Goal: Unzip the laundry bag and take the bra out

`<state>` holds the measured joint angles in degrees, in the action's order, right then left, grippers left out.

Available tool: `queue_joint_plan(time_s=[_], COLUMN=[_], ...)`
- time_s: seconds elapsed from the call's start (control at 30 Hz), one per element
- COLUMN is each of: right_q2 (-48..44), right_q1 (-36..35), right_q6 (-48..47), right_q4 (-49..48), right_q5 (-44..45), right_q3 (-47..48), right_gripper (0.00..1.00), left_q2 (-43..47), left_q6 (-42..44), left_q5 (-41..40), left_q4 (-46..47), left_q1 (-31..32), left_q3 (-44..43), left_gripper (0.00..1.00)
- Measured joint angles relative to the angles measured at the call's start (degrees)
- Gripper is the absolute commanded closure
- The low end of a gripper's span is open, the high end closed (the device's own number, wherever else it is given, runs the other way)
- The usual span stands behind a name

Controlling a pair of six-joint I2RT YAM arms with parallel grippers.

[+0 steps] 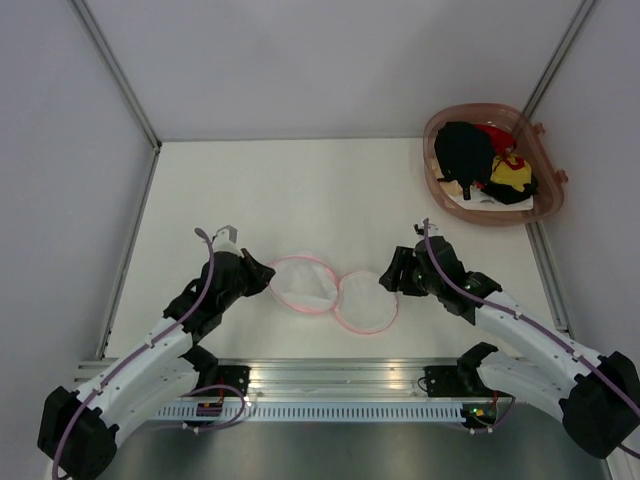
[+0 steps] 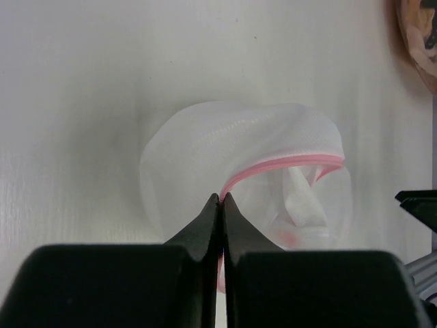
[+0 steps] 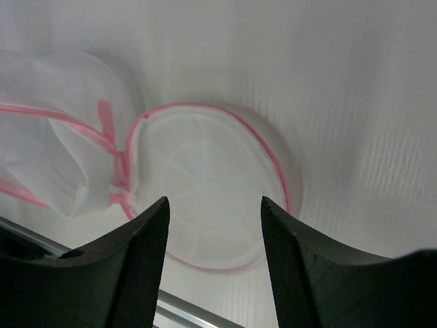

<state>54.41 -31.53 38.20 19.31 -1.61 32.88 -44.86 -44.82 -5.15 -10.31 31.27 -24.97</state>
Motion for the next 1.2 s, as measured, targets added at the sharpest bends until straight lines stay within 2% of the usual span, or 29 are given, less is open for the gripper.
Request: queue_joint_plan(time_s=[0.2,0.4,0.53,0.63,0.73,0.77,0.83,1.07,1.2], right_q2=[2.4,4.6,7.7,8.5,9.6,10.0,11.0,8.9,7.8], right_q1=[-5.9,-8.7,-9.5,-9.6,-9.9,-10.0,-10.2,-10.7,-10.8], right_q6=[3.1,6.3,7.7,8.9,9.9,10.1,10.3,8.6,5.3], right_q4=[2.6,1.4,-1.4,-4.8,-7.1,-7.7,-8.7,-9.0,-8.8], right_q5=[3.7,5.7,6.8,7.1,7.7,7.7,7.8,8.0,6.7], right_q3=[-2.1,-5.7,-8.1,-8.9,-9.6,-9.7,-9.7,-8.6,-2.1], right_gripper=[0.37,0.37,0.41,0.51,0.69,0.82,1.00,1.00,1.00], left_q2=[6.6,7.1,7.1,7.1,7.1,7.0,6.6,3.8,1.8], left_q6=[-6.1,-8.7,-9.8,-10.3,-10.6,-10.6,-10.6,-10.6,-10.3], left_q5=[-4.6,-5.2,-5.1,-4.9,-4.7,-4.6,-3.9,-0.7,1.4], left_q4=[-0.3,-0.2,-0.2,-0.2,-0.2,0.0,0.2,3.2,6.2], left_q1=[0.0,0.0,0.0,0.0,0.0,0.0,0.0,0.0,0.0], left_q3=[4.9,5.4,6.1,6.6,6.7,6.7,6.7,6.7,6.7], left_gripper=[0.98,0.98,0.98,0.98,0.98,0.98,0.98,0.98,0.98])
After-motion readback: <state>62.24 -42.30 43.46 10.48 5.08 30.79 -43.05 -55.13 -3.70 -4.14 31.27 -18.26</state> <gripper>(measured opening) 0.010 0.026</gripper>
